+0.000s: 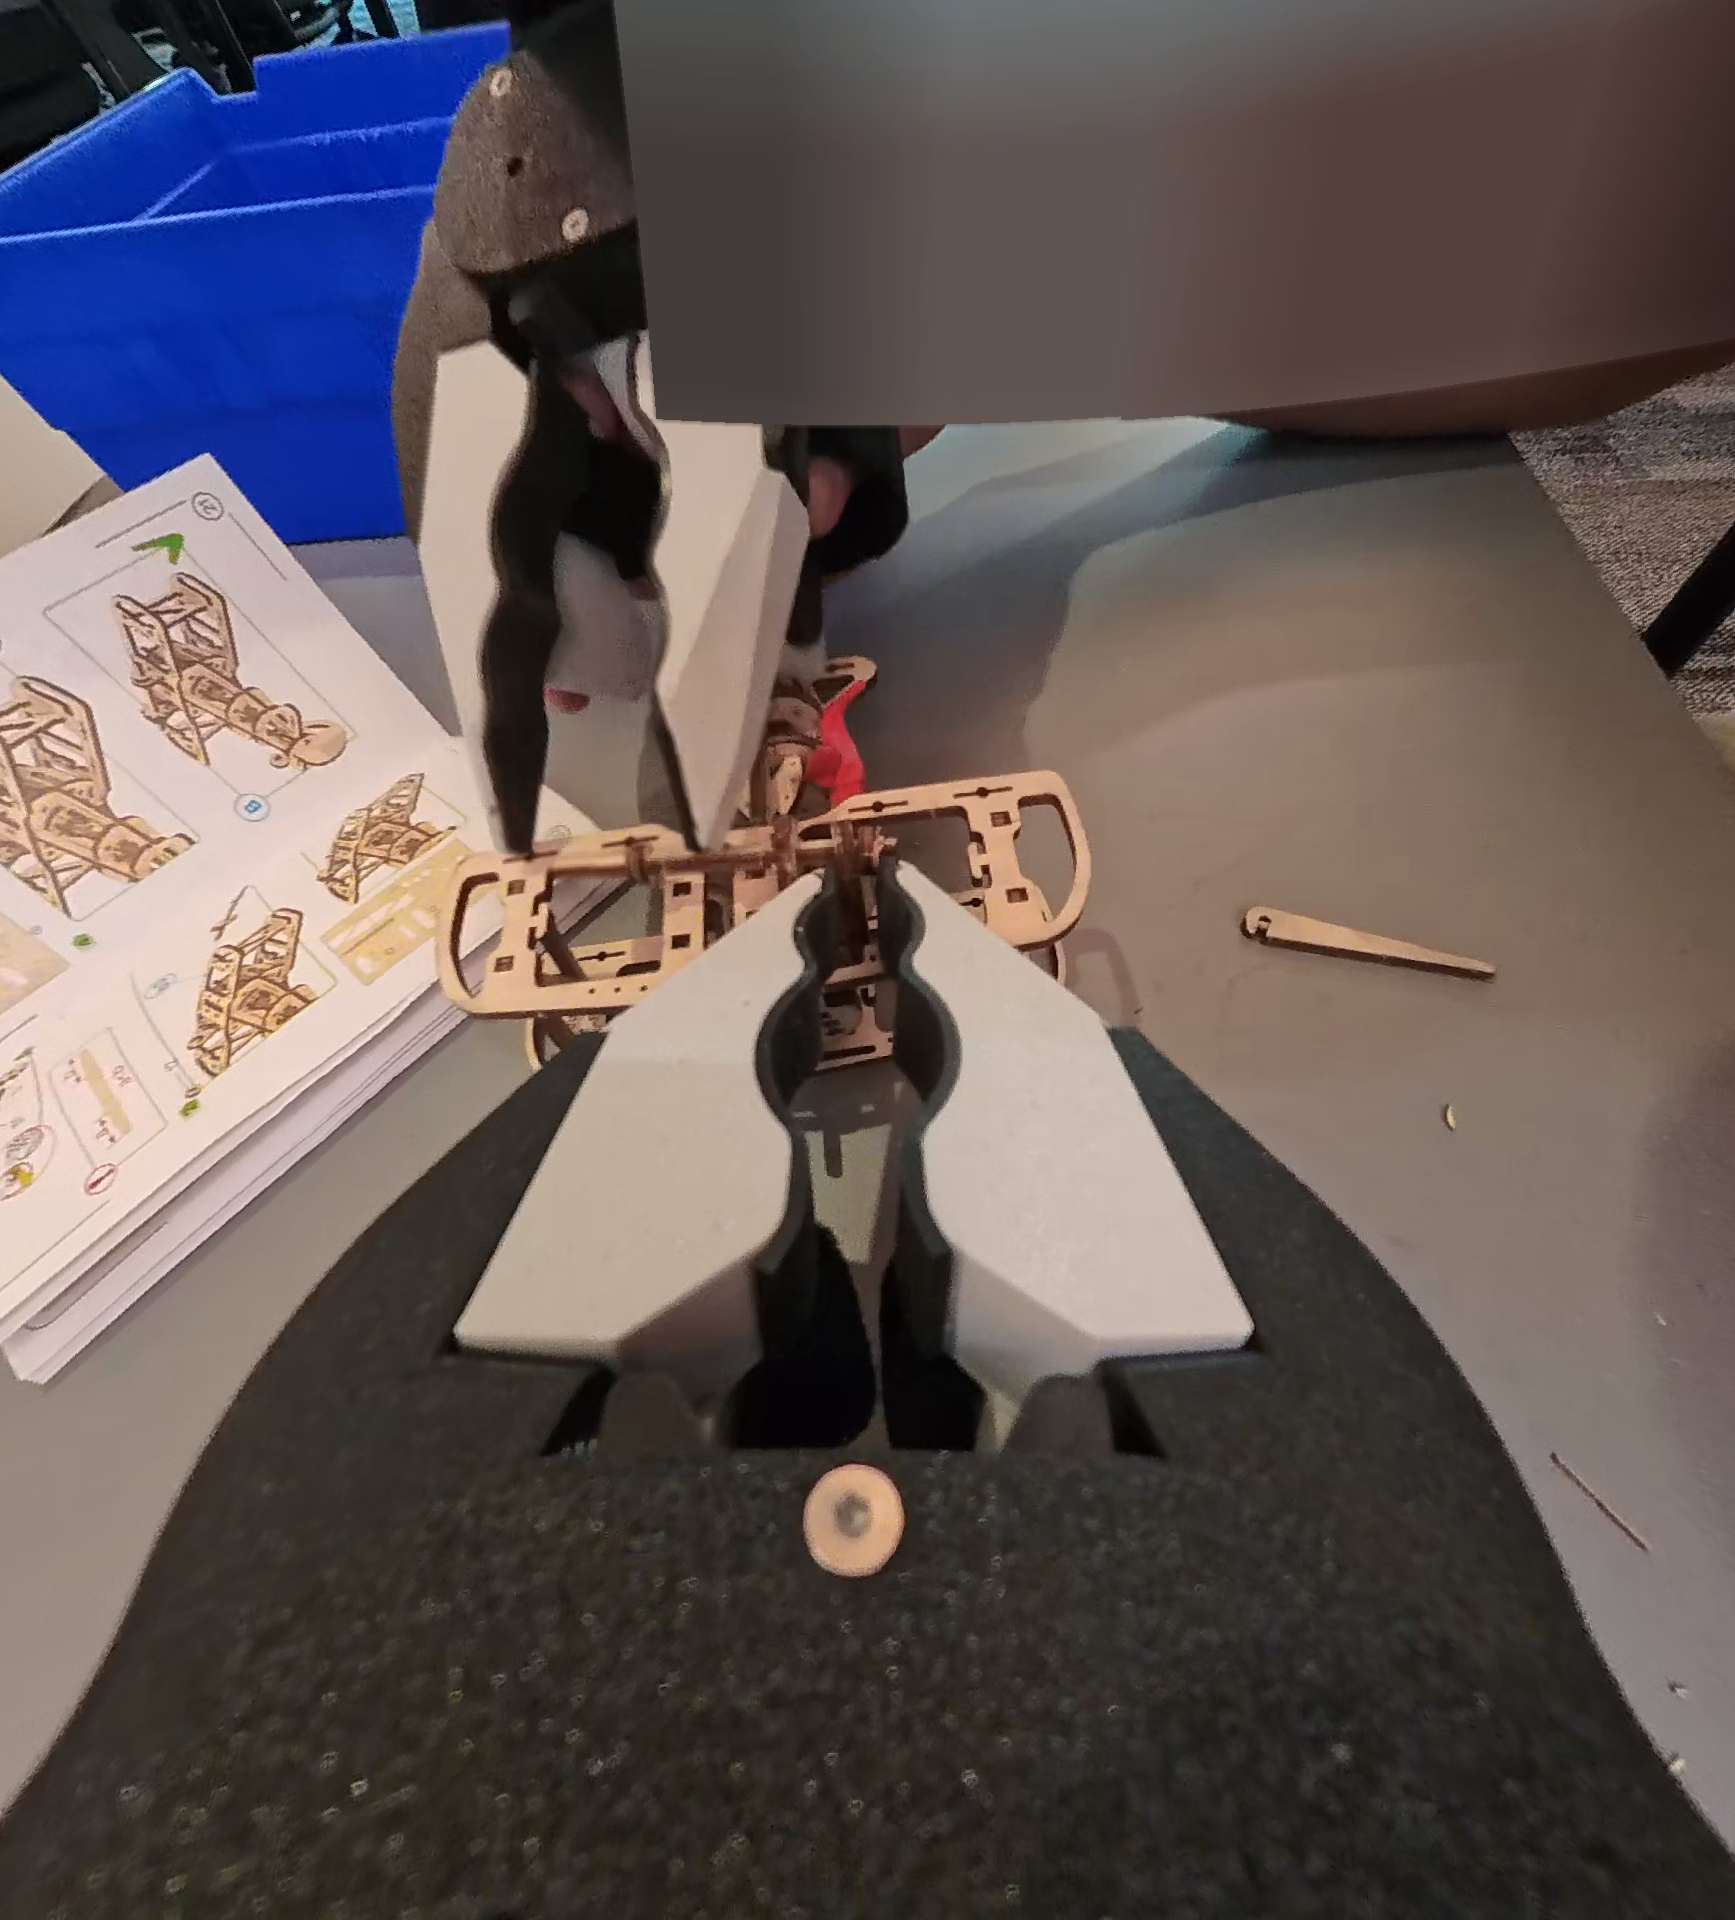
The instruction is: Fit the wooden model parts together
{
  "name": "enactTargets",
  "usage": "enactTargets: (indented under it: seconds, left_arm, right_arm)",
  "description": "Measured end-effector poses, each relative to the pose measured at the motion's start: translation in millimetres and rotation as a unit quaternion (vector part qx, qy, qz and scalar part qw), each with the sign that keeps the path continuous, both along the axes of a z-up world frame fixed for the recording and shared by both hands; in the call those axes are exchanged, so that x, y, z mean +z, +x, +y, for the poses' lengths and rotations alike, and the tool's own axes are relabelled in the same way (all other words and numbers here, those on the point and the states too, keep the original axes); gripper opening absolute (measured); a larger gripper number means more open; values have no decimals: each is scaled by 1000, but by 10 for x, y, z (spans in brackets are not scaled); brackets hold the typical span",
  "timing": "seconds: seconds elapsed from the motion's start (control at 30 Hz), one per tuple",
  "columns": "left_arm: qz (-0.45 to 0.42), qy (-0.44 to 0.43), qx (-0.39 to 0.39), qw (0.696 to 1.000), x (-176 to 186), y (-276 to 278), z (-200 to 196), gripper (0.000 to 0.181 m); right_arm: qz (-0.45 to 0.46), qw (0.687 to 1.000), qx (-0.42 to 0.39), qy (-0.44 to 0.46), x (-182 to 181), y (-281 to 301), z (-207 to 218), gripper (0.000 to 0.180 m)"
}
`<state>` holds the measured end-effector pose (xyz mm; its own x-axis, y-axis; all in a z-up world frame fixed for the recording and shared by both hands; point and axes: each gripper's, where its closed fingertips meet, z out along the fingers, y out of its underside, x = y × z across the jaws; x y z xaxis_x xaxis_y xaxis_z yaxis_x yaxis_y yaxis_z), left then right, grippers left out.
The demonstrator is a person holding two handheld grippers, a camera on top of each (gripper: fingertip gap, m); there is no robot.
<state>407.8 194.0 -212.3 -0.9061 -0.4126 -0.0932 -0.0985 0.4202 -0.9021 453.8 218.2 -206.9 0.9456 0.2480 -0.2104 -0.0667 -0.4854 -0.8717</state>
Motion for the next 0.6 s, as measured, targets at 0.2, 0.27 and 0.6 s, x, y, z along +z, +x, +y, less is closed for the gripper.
enactTargets:
  seconds: [0.2,0.27,0.6]
  left_arm:
    - [0,1,0,1000,-1,0,1,4]
    - [0,0,0,1000,0,-2,1,4]
    - [3,-2,-4,1000,3,-9,-2,4]
  right_arm:
    - [11,999,33,20,46,-116,-3,36]
    - [-12,999,25,36,85,-73,3,49]
    - [-63,994,75,44,3,-243,-15,76]
